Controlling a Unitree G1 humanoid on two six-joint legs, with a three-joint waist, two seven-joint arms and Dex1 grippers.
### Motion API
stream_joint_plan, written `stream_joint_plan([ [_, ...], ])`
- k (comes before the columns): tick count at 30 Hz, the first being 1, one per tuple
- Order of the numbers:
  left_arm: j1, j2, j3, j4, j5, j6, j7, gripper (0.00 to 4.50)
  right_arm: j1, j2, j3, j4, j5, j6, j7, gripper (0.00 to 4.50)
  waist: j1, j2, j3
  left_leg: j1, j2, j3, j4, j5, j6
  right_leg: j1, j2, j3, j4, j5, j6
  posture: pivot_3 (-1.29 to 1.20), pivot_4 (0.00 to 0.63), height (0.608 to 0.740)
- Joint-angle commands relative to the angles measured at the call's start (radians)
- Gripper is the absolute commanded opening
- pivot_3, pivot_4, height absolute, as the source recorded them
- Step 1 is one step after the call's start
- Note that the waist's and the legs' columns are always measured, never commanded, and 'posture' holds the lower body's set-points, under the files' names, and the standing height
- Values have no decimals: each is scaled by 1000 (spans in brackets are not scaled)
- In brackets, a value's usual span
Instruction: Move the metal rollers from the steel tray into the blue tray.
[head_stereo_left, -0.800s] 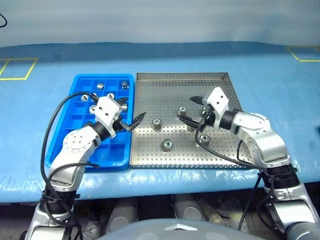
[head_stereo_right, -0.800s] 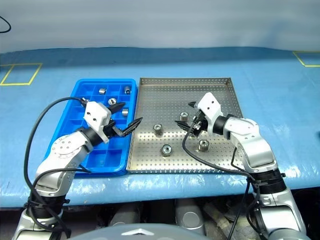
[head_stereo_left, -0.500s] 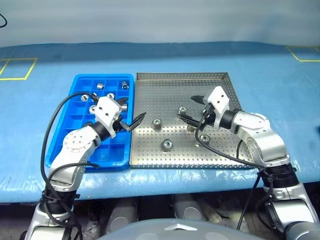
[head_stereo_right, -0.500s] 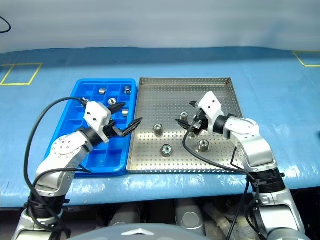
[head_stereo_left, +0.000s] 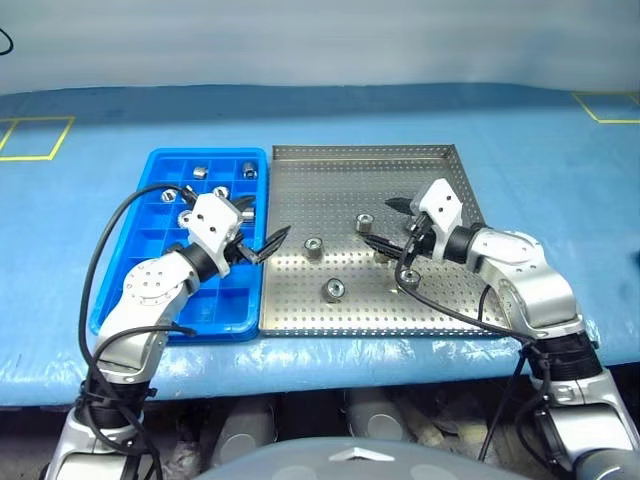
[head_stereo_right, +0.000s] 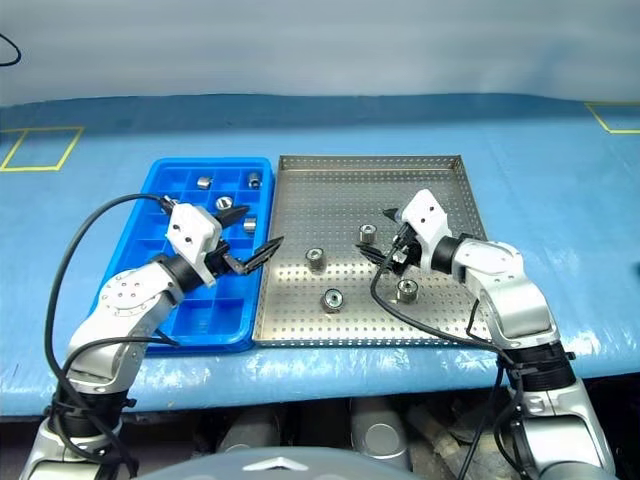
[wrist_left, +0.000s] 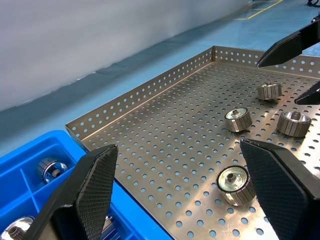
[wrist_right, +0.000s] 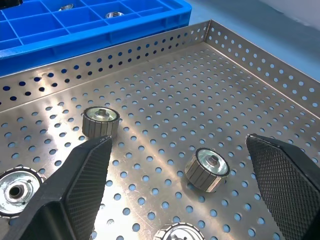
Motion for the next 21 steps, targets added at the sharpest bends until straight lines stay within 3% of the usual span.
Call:
stream_joint_plan([
  [1, -3, 6, 6, -53, -4, -5, -9, 4291, -3, -8, -35, -32, 9, -10, -2, 4490, 0, 0, 0, 0, 0, 0, 0, 0, 0, 0, 0, 0, 0, 0, 0, -187, 150, 740],
  [21, -91, -2, -106, 27, 41, 92, -25, 4291, 40, 0, -41, -94, 17, -1, -28, 4490, -8, 0, 0, 0, 0, 0, 0, 0, 0, 0, 1, 0, 0, -1, 2, -215, 150, 740],
])
